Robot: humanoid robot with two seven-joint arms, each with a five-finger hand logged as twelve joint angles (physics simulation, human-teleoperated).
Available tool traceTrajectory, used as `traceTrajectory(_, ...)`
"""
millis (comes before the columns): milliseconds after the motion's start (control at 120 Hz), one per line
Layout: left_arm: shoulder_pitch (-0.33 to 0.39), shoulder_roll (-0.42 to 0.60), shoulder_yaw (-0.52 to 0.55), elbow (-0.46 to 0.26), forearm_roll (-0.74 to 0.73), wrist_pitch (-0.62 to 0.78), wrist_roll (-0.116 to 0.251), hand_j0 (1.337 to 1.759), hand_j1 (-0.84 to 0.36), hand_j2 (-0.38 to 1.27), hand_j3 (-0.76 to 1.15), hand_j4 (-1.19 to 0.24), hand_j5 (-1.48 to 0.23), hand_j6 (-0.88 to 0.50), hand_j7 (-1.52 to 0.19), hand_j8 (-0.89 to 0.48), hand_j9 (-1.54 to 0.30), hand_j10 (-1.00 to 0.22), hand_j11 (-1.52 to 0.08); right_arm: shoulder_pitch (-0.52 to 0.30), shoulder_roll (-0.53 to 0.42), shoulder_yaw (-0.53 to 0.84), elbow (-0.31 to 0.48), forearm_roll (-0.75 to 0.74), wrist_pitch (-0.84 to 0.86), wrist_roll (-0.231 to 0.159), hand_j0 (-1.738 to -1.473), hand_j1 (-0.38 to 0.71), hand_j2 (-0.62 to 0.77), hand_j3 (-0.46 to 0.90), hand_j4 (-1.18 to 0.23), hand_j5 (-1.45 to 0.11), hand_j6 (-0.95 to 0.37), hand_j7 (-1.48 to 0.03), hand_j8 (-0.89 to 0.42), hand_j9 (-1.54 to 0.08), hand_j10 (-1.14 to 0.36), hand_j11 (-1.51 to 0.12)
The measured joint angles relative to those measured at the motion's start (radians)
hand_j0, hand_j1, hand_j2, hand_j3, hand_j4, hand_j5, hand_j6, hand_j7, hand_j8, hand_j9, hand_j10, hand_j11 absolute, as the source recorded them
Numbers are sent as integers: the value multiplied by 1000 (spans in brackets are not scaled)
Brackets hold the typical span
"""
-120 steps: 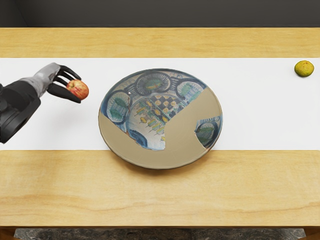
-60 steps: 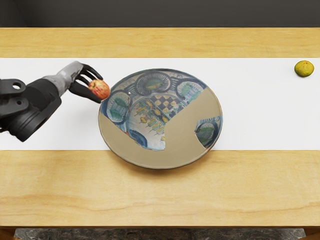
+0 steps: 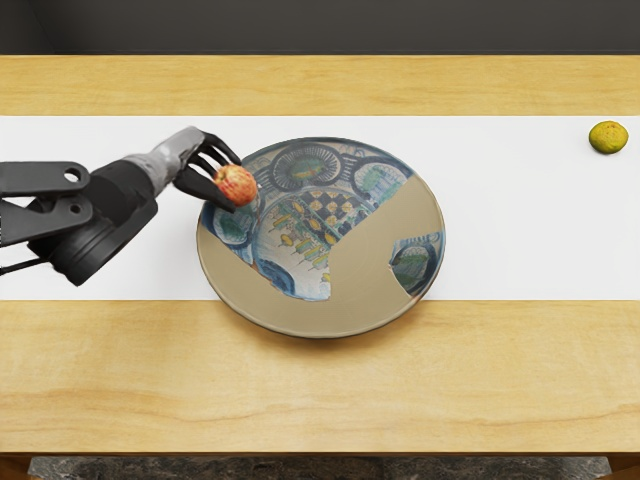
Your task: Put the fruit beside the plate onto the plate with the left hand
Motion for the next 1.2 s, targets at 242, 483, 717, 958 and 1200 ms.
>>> traceTrajectory(242,-5,-29,1,0,-2,0,0,1658,-311,407,0,-601,-815,-469,-807,-550,-814,-621,-814,0,0,0,0,0,0,0,-1658,-324,-4,0,-20,-26,-20,-26,-20,-26,-20,-26)
traceTrajectory(483,4,-59,2,2,-1,0,0,1658,-307,384,0,-596,-804,-463,-791,-546,-798,-609,-799,0,0,0,0,0,0,0,-1658,-324,-4,0,-20,-26,-20,-26,-20,-26,-20,-26)
traceTrajectory(717,14,-63,2,8,-6,0,-1,1658,-277,265,0,-594,-731,-466,-722,-537,-726,-557,-726,0,0,0,0,0,0,0,-1658,-324,-4,0,-20,-26,-20,-26,-20,-26,-20,-26)
traceTrajectory(958,13,-63,1,14,-12,1,-3,1658,-133,131,0,-425,-539,-386,-536,-407,-538,-413,-538,0,0,0,0,0,0,0,-1658,-324,-4,0,-20,-26,-20,-26,-20,-26,-20,-26)
traceTrajectory(1200,-1,-10,-21,14,-16,-3,-4,1658,166,47,0,-160,-204,-148,-203,-155,-203,-157,-203,0,0,0,0,0,0,0,-1658,-324,-4,0,-20,-26,-20,-26,-20,-26,-20,-26)
